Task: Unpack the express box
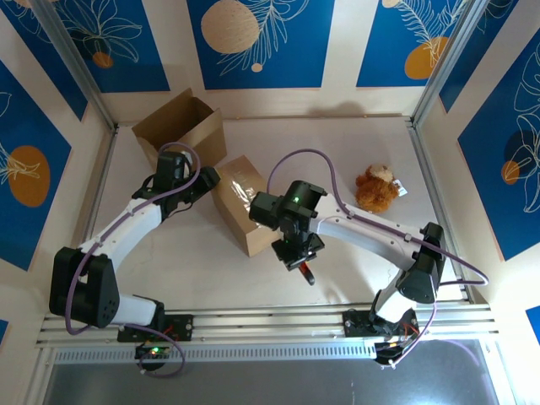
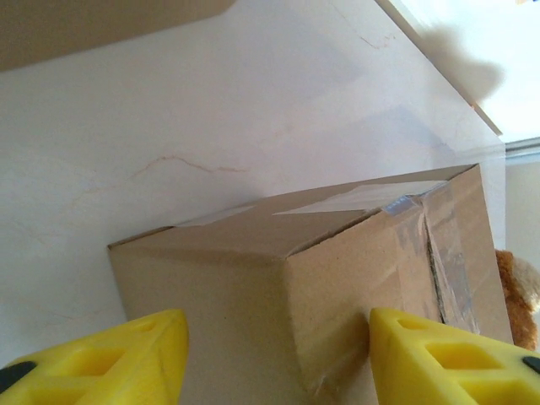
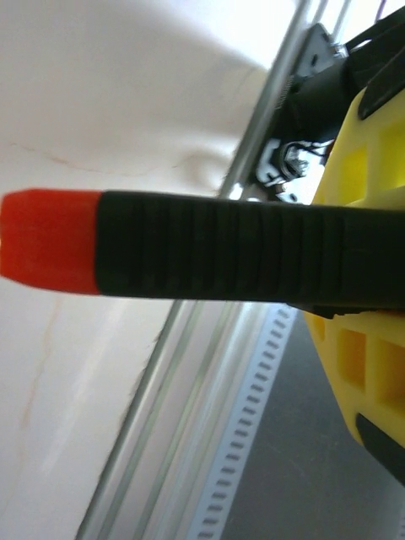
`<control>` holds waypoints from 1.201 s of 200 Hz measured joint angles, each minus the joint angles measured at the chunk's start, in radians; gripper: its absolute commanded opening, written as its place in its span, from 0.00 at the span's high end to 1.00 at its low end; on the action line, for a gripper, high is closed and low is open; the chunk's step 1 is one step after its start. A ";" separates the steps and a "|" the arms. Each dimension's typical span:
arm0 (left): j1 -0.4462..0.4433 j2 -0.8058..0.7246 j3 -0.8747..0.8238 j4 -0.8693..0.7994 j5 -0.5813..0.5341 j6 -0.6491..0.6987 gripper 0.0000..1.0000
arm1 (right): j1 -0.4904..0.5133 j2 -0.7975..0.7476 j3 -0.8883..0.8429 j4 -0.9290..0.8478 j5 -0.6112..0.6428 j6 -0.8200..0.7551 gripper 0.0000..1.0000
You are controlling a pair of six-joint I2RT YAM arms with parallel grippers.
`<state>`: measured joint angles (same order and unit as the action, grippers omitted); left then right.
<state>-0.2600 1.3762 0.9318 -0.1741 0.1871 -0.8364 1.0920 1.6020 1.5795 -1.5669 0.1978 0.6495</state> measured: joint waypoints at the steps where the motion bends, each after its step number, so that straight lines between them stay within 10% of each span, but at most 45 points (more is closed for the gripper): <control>1: 0.000 0.000 0.000 0.000 -0.001 0.000 0.43 | 0.001 0.000 -0.002 -0.003 0.000 0.002 1.00; 102: 0.008 -0.002 0.085 -0.032 0.108 0.024 0.25 | -0.126 -0.178 0.032 0.031 0.025 -0.025 1.00; 171: -0.034 -0.228 0.271 0.062 0.378 0.140 0.23 | -0.501 -0.515 -0.043 0.585 -0.569 -0.310 1.00; 240: -0.365 -0.188 0.168 0.465 0.565 0.176 0.18 | -0.641 -0.396 -0.058 0.805 -0.906 -0.385 1.00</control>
<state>-0.6247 1.1877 1.0996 0.2905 0.7525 -0.6601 0.4511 1.2060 1.5219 -0.7620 -0.7082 0.2646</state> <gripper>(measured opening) 0.821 0.215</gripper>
